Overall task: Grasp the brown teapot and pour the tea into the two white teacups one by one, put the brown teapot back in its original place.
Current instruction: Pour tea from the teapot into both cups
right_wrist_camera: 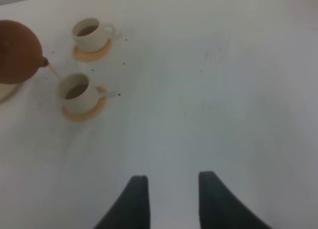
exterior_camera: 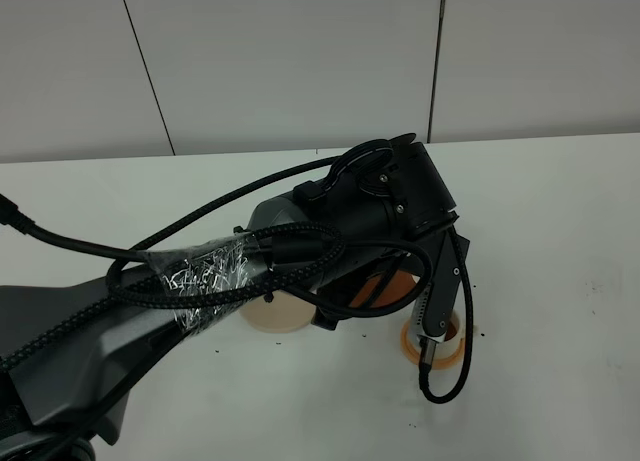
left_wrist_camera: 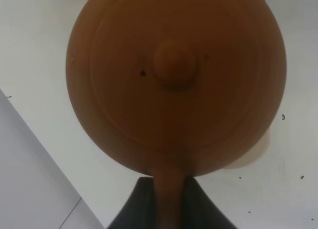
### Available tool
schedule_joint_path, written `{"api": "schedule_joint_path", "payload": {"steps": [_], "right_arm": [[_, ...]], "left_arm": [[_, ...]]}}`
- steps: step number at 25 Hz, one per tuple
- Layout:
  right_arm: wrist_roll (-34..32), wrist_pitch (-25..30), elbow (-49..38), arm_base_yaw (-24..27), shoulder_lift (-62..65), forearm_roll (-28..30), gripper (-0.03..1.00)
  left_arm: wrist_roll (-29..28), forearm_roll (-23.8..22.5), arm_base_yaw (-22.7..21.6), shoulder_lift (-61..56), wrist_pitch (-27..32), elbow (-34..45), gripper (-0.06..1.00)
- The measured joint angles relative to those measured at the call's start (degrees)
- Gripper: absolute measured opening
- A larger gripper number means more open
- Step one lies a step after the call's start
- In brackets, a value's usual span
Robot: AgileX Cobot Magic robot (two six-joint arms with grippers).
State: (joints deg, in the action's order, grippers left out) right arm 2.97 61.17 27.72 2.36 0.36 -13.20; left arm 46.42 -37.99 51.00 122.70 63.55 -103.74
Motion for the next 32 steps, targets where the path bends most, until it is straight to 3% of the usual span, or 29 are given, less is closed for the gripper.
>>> {"api": "schedule_joint_path", "payload": {"steps": [32], "right_arm": [[0.0, 0.0, 0.0, 0.0, 0.0, 0.0, 0.24]], "left_arm": [[-0.1, -0.4, 0.1, 0.0, 0.8, 0.0, 0.17]]}}
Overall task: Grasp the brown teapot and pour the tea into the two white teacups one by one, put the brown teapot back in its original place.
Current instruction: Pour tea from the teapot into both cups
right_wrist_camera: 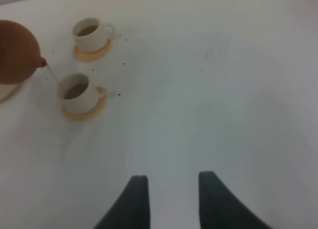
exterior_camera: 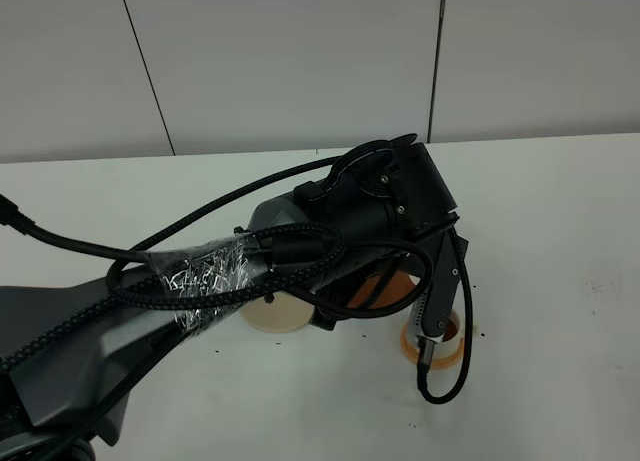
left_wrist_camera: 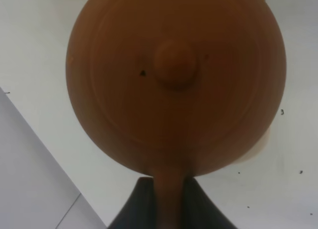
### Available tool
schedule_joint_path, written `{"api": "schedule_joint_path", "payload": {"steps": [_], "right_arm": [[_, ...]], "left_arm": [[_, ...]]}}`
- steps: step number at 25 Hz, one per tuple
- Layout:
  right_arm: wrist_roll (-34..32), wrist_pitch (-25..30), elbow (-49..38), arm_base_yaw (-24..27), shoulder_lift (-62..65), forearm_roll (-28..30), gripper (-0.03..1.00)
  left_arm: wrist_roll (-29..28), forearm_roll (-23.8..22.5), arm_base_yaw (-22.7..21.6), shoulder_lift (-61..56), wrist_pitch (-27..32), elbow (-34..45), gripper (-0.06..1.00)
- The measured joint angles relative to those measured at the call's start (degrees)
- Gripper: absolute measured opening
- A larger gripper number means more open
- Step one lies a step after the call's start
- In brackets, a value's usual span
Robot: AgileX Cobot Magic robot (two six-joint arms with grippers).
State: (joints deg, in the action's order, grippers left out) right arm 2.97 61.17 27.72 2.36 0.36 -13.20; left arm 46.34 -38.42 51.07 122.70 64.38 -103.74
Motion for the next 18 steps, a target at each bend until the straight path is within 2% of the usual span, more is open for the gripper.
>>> {"api": "schedule_joint_path", "payload": {"steps": [18], "right_arm": [[0.0, 0.0, 0.0, 0.0, 0.0, 0.0, 0.24]], "left_arm": [[0.0, -1.6, 0.6, 0.0, 0.3, 0.0, 0.17]]}}
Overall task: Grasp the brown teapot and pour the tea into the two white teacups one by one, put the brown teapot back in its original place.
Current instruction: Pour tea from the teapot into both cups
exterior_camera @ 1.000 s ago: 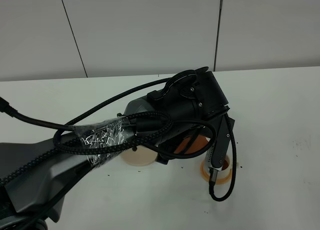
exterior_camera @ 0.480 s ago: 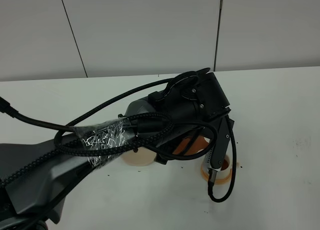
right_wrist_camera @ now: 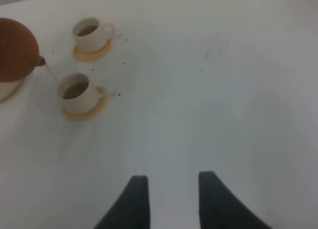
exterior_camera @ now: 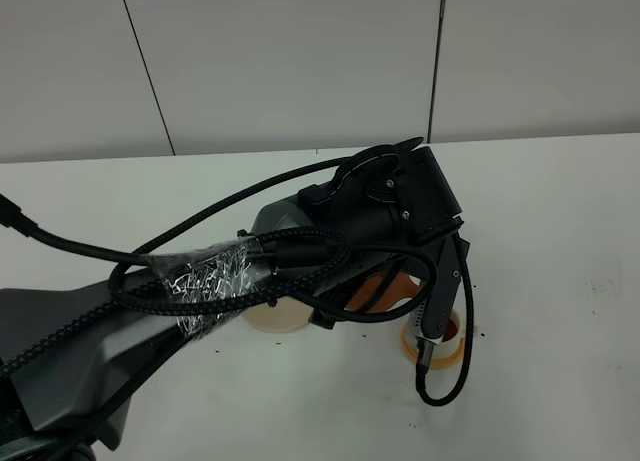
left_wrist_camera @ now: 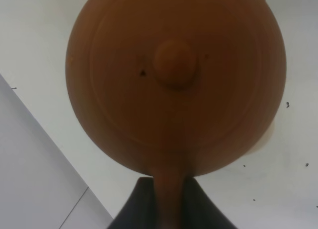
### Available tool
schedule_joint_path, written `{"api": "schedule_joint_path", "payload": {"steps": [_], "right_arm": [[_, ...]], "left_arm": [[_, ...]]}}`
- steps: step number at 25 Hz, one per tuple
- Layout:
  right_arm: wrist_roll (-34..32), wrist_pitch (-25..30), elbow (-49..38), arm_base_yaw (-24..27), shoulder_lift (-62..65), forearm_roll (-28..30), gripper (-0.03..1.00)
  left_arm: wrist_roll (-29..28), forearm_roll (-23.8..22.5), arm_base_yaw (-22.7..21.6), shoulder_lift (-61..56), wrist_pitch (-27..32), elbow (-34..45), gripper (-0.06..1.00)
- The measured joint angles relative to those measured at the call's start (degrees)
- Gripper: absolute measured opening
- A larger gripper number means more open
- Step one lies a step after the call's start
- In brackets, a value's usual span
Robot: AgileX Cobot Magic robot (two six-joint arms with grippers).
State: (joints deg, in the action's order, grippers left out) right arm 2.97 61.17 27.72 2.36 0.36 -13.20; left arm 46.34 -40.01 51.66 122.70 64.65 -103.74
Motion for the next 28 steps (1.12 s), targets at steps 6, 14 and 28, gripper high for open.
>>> {"api": "schedule_joint_path", "payload": {"steps": [6, 14, 28], "right_arm": [[0.0, 0.0, 0.0, 0.0, 0.0, 0.0, 0.24], [-0.1, 0.0, 0.0, 0.0, 0.0, 0.0, 0.24], [0.0, 0.0, 0.0, 0.0, 0.0, 0.0, 0.24]], "left_arm": [[0.0, -0.1, 0.1, 0.0, 0.0, 0.0, 0.17], [0.0, -0.3, 0.5, 0.0, 0.0, 0.0, 0.17], [0.0, 0.0, 0.5, 0.0, -0.1, 0.0, 0.17]]}}
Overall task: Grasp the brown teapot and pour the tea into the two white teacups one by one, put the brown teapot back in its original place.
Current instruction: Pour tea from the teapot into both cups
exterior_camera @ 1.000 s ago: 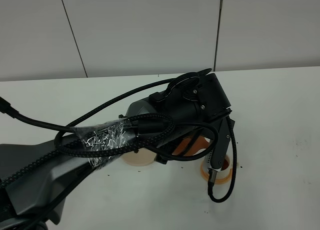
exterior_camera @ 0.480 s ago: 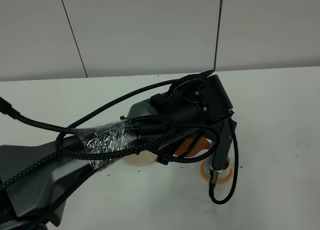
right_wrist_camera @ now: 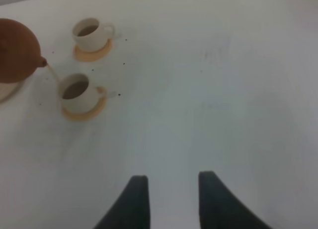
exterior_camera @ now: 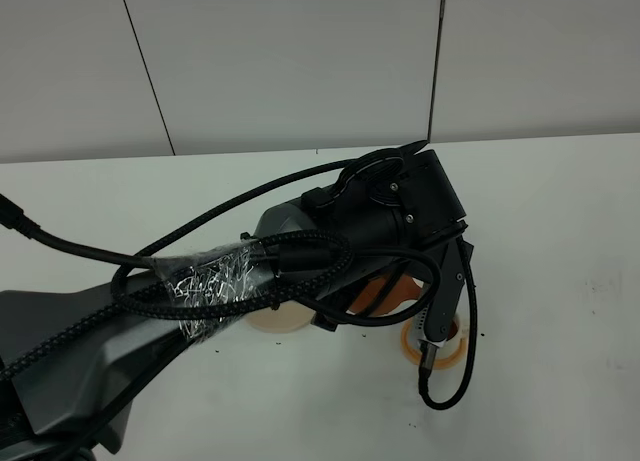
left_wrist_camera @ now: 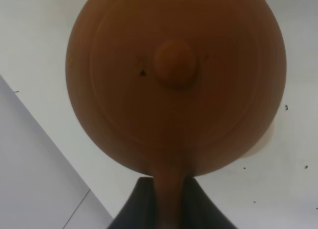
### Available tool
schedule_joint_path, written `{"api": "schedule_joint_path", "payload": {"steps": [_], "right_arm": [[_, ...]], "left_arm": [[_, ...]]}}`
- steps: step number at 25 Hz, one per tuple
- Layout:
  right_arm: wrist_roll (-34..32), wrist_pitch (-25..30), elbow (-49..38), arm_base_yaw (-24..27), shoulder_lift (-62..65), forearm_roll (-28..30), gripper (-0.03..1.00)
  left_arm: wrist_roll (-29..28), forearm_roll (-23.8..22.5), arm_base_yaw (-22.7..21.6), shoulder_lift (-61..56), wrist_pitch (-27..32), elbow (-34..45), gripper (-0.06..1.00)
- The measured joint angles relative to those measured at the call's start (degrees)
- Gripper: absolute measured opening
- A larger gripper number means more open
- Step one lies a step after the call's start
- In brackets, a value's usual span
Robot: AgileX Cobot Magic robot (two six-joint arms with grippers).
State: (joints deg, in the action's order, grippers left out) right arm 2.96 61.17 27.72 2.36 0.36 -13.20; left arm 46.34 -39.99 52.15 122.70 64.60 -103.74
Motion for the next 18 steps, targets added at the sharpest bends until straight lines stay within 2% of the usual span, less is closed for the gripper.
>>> {"api": "schedule_joint_path", "payload": {"steps": [13, 18], "right_arm": [[0.0, 0.0, 0.0, 0.0, 0.0, 0.0, 0.24], [0.0, 0.0, 0.0, 0.0, 0.0, 0.0, 0.24]], "left_arm": [[-0.2, 0.5, 0.0, 0.0, 0.0, 0.0, 0.17], [-3.0, 0.5, 0.0, 0.0, -0.4, 0.0, 0.17]]}}
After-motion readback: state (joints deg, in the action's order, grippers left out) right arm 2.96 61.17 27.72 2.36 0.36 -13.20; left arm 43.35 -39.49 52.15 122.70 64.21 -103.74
